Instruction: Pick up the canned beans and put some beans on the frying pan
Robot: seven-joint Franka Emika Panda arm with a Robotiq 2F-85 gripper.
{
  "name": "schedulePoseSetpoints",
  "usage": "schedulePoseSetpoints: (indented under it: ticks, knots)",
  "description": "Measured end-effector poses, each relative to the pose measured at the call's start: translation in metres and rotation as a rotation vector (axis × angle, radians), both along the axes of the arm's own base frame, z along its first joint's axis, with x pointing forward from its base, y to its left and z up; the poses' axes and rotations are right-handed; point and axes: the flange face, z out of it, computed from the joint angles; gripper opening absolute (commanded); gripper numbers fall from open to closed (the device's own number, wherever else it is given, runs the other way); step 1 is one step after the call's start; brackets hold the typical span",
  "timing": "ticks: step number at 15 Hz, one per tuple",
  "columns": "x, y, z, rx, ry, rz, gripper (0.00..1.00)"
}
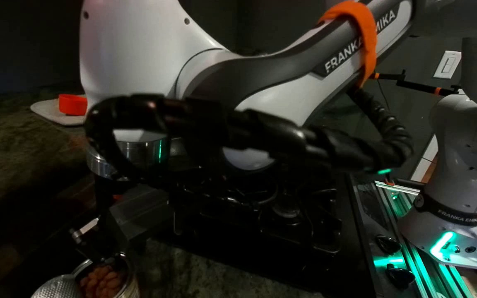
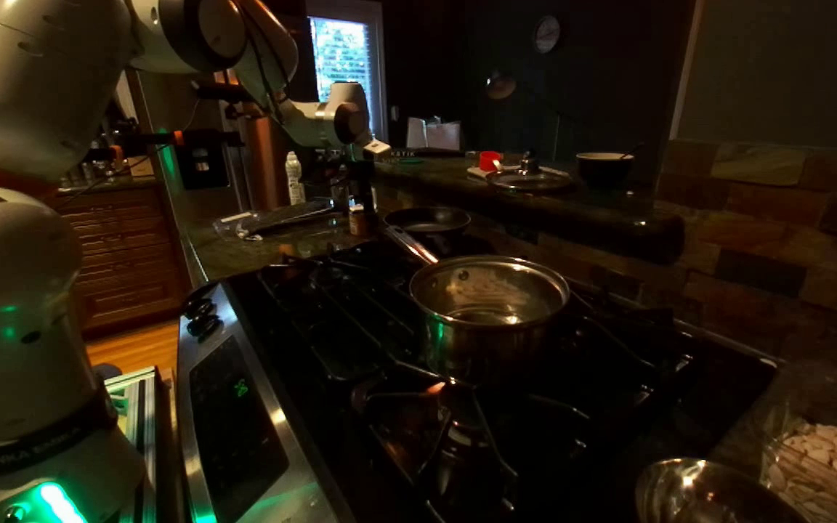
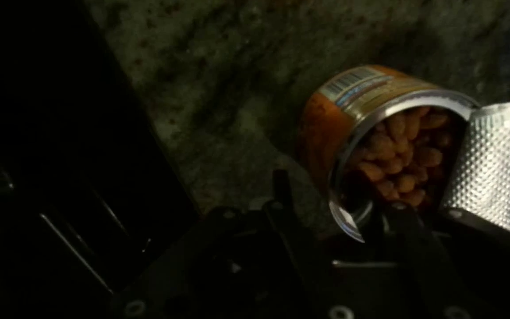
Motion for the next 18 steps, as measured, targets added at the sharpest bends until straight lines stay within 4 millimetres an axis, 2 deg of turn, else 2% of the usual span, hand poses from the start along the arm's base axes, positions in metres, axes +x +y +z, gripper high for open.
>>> schedulePoseSetpoints:
  ticks: [5, 12, 14, 15, 16, 18]
  knots:
    - [0.001, -0.028, 0.003, -0.014, 0.012, -0.033, 0.4]
    - [-0.003, -0.077, 0.018, -0.028, 0.017, -0.09, 0.4]
    - [-0.008, -0.09, 0.019, -0.033, 0.024, -0.102, 0.51]
    - [-0.01, -0.093, 0.021, -0.024, 0.016, -0.105, 0.62]
    - [-0.012, -0.092, 0.024, -0.009, 0.002, -0.099, 0.77]
    - [-0.021, -0.082, 0.037, 0.011, -0.024, -0.042, 0.91]
